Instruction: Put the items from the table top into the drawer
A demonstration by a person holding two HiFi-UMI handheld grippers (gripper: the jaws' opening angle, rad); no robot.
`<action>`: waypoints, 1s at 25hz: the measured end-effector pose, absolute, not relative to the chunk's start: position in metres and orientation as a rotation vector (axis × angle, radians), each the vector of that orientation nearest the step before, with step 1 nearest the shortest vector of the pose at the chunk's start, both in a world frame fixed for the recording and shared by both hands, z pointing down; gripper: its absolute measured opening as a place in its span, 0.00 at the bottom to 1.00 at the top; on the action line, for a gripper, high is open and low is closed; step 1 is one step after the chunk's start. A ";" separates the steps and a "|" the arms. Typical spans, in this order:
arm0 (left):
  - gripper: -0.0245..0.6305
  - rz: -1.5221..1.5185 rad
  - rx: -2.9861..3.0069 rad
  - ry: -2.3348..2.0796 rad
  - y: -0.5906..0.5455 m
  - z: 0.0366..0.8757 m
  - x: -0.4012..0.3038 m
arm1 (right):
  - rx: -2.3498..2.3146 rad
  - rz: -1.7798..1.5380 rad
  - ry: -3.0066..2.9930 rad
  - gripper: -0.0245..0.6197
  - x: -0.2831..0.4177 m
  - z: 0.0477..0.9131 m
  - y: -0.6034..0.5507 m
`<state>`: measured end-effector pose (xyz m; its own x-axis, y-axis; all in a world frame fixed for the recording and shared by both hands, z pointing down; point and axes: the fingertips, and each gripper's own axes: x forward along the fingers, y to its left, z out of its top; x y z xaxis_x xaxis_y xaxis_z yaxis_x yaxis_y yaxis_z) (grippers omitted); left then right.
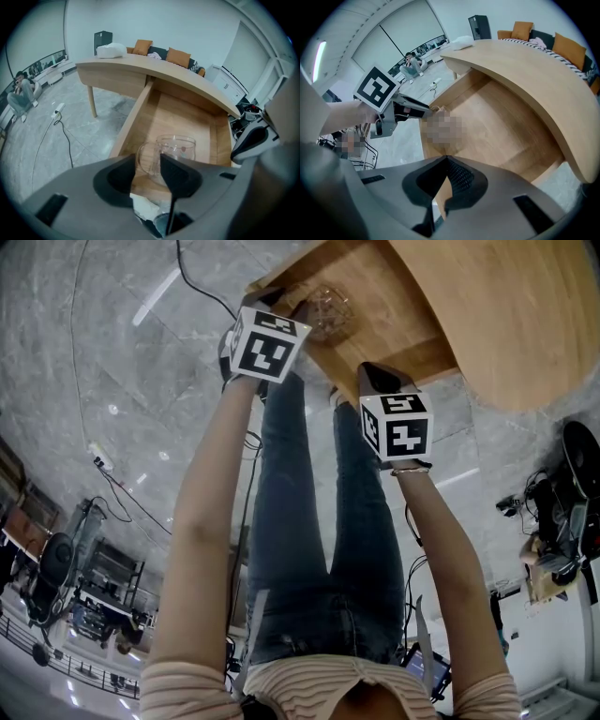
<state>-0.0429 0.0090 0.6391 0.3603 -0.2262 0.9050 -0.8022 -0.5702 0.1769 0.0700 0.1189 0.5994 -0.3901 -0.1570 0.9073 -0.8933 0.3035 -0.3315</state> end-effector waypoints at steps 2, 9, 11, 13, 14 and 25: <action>0.27 1.189 2.000 -0.896 0.009 0.640 -0.045 | 0.948 1.145 -1.761 0.05 0.070 0.600 0.119; 0.27 1.164 1.975 -0.930 0.006 0.638 -0.054 | 0.948 1.147 -1.755 0.05 0.071 0.600 0.118; 0.27 1.163 1.968 -0.927 0.006 0.637 -0.055 | 0.947 1.148 -1.757 0.05 0.070 0.599 0.118; 0.27 1.162 1.968 -0.930 0.007 0.635 -0.056 | 0.946 1.147 -1.761 0.05 0.068 0.598 0.119; 0.27 1.158 1.969 -0.934 0.008 0.633 -0.056 | 0.946 1.146 -1.763 0.05 0.068 0.597 0.120; 0.27 1.059 2.014 -0.998 0.009 0.587 -0.061 | 0.992 1.140 -1.800 0.05 0.062 0.576 0.108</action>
